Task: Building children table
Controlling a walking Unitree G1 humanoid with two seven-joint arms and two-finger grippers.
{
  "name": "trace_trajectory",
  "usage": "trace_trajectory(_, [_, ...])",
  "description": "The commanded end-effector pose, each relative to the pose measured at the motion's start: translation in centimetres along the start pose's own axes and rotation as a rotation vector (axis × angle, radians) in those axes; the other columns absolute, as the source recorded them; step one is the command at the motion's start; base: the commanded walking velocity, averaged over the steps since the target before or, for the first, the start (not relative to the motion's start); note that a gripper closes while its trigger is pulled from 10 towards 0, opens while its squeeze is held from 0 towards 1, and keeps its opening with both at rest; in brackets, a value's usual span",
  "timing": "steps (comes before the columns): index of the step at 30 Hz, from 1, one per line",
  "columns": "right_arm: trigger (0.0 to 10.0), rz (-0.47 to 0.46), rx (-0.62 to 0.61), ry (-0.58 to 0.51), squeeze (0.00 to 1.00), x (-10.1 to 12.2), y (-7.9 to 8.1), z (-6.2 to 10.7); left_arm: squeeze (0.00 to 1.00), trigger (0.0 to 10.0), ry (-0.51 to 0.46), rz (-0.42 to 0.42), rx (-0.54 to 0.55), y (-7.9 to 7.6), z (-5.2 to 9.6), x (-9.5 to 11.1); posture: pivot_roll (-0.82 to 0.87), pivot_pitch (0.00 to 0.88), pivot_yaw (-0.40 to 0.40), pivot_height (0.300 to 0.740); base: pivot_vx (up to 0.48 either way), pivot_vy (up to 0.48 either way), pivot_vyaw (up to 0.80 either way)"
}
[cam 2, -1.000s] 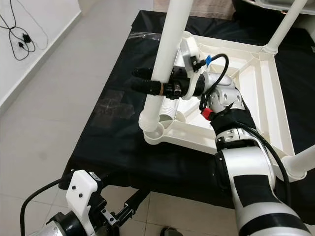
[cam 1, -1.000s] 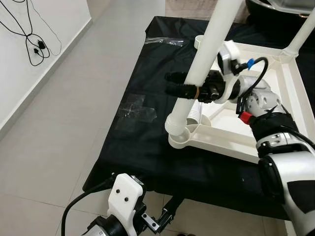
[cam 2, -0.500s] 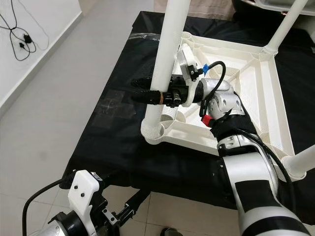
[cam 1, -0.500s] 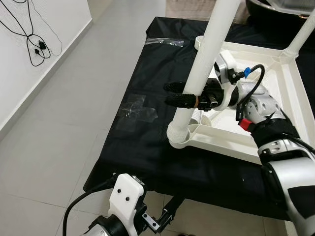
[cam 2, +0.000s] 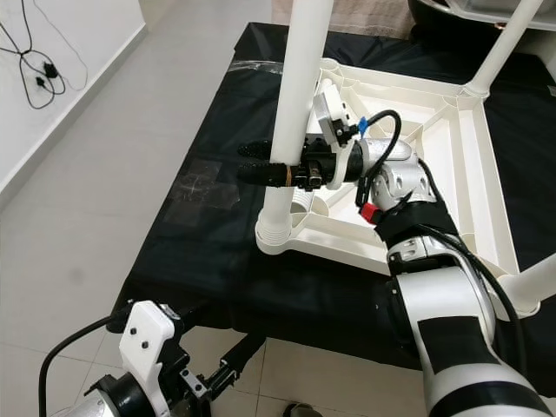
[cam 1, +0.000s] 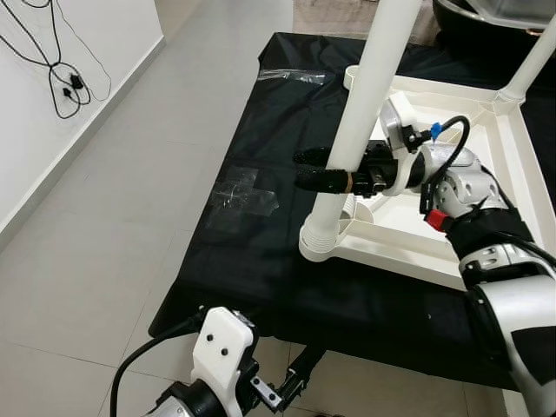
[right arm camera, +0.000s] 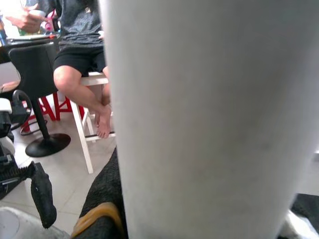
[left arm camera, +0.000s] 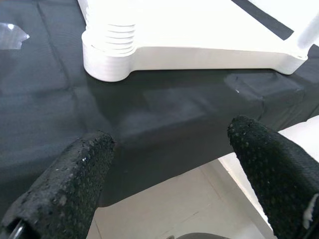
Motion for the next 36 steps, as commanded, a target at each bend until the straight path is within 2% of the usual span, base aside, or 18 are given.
trace_trajectory(1, [10.0, -0.017, 0.018, 0.056, 0.0, -1.5, 0.4, 0.0, 0.0, 10.0, 0.029, 0.005, -0.014, -0.2, 0.1, -0.7, 0.17, 0.191, -0.027, 0.74, 0.0, 0.0, 0.0])
trace_trajectory(6, [10.0, 0.015, 0.002, 0.053, 0.0, -1.8, 0.6, -0.7, 0.0, 10.0, 0.027, 0.003, -0.018, -0.2, 0.0, -0.7, 0.16, 0.182, -0.027, 0.74, 0.0, 0.0, 0.0])
trace_trajectory(11, [10.0, 0.005, -0.042, 0.051, 0.0, -2.3, 0.5, -1.2, 0.0, 10.0, 0.023, 0.003, -0.017, -0.2, -0.1, -0.7, 0.16, 0.178, -0.027, 0.74, 0.0, 0.0, 0.0])
trace_trajectory(21, [10.0, -0.073, -0.095, 0.085, 0.0, -4.2, 0.5, -2.1, 0.0, 10.0, 0.016, -0.002, -0.014, -0.1, -0.2, -0.6, 0.15, 0.184, -0.035, 0.74, 0.0, 0.0, 0.0])
trace_trajectory(25, [10.0, -0.107, -0.159, 0.109, 0.0, -4.9, 0.0, -2.6, 0.0, 10.0, 0.009, -0.008, -0.01, 0.0, -0.3, -0.4, 0.15, 0.191, -0.033, 0.74, 0.0, 0.0, 0.0])
trace_trajectory(33, [10.0, -0.117, -0.221, 0.124, 0.0, -5.4, -0.3, -2.8, 0.0, 10.0, -0.007, -0.024, 0.016, 0.7, -0.4, -0.1, 0.15, 0.194, -0.036, 0.74, 0.0, 0.0, 0.0])
trace_trajectory(36, [10.0, -0.136, -0.286, 0.112, 0.0, -5.6, -0.7, -3.0, 0.0, 10.0, -0.019, -0.04, 0.032, 1.1, -0.6, 0.2, 0.15, 0.196, -0.038, 0.74, 0.0, 0.0, 0.0])
Point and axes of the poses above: a point about 5 cm out from each wrist's last joint towards the gripper, its own z axis pointing back from the gripper into the wrist, its own x axis along the axis of the wrist's last joint, y = z × x, the point moved 2 cm from there along -z, pointing out of the wrist towards the gripper, and after that the axes turned 2 degrees about -z, right-handed, at the moved point
